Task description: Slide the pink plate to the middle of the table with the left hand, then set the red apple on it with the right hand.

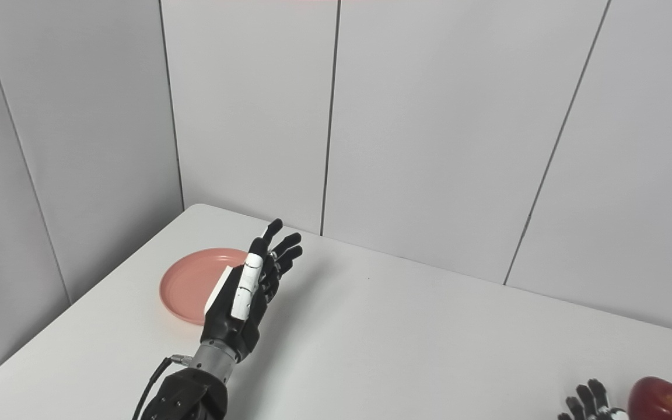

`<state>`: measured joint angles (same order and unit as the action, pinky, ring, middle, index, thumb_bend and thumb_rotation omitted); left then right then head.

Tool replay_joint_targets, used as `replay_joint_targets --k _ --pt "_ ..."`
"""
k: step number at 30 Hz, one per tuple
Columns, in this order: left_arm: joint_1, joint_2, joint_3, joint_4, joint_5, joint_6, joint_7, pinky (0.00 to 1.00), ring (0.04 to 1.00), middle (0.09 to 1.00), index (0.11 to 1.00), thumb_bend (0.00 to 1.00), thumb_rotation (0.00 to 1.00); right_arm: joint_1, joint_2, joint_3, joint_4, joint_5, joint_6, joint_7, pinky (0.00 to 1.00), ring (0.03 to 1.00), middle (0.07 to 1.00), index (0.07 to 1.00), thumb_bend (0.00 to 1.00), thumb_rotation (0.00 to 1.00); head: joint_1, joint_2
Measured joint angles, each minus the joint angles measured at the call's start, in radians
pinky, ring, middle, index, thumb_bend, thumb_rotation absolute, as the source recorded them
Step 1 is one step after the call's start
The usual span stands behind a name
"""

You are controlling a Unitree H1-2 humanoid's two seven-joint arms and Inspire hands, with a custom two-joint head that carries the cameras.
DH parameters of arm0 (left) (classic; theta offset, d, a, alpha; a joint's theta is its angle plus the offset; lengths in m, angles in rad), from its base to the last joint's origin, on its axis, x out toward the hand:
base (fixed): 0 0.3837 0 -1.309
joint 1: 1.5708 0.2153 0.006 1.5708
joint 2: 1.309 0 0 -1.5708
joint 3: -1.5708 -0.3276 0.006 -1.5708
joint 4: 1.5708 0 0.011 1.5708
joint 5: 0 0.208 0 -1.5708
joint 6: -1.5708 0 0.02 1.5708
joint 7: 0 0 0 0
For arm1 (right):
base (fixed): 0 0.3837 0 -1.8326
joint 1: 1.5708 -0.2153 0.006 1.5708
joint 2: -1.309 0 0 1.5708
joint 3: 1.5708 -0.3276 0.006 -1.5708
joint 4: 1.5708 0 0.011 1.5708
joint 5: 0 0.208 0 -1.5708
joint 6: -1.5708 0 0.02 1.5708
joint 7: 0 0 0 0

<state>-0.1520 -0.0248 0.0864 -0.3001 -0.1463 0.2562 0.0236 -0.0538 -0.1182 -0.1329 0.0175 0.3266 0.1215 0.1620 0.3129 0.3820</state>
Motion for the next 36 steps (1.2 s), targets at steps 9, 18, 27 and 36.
replay_joint_targets --k 9,18,27,36 --pt "-0.074 0.109 0.069 0.071 0.027 -0.014 0.007 0.88 0.844 0.872 0.896 0.9 1.0 0.0 0.0 0.0 0.0 -0.001 0.0 -0.002 1.0 1.0 1.0 0.998 0.84 1.0 -0.002 0.0" --pt "-0.152 0.21 0.141 0.178 0.012 -0.055 -0.006 0.79 0.798 0.835 0.903 0.91 0.98 -0.001 0.0 0.001 0.001 -0.003 0.0 -0.001 1.0 1.0 1.0 1.0 0.83 1.0 0.0 0.0" --pt "-0.188 0.34 0.154 0.357 0.047 -0.233 -0.042 0.75 0.798 0.816 0.832 0.92 0.99 -0.001 0.0 0.0 0.002 -0.004 0.0 -0.002 1.0 1.0 1.0 1.0 0.83 1.0 -0.003 -0.002" --pt "-0.225 0.391 0.209 0.513 0.008 -0.281 -0.047 0.75 0.798 0.823 0.809 0.92 0.94 -0.002 0.0 0.0 0.004 -0.004 0.0 -0.001 1.0 1.0 1.0 1.0 0.81 1.0 -0.003 -0.003"
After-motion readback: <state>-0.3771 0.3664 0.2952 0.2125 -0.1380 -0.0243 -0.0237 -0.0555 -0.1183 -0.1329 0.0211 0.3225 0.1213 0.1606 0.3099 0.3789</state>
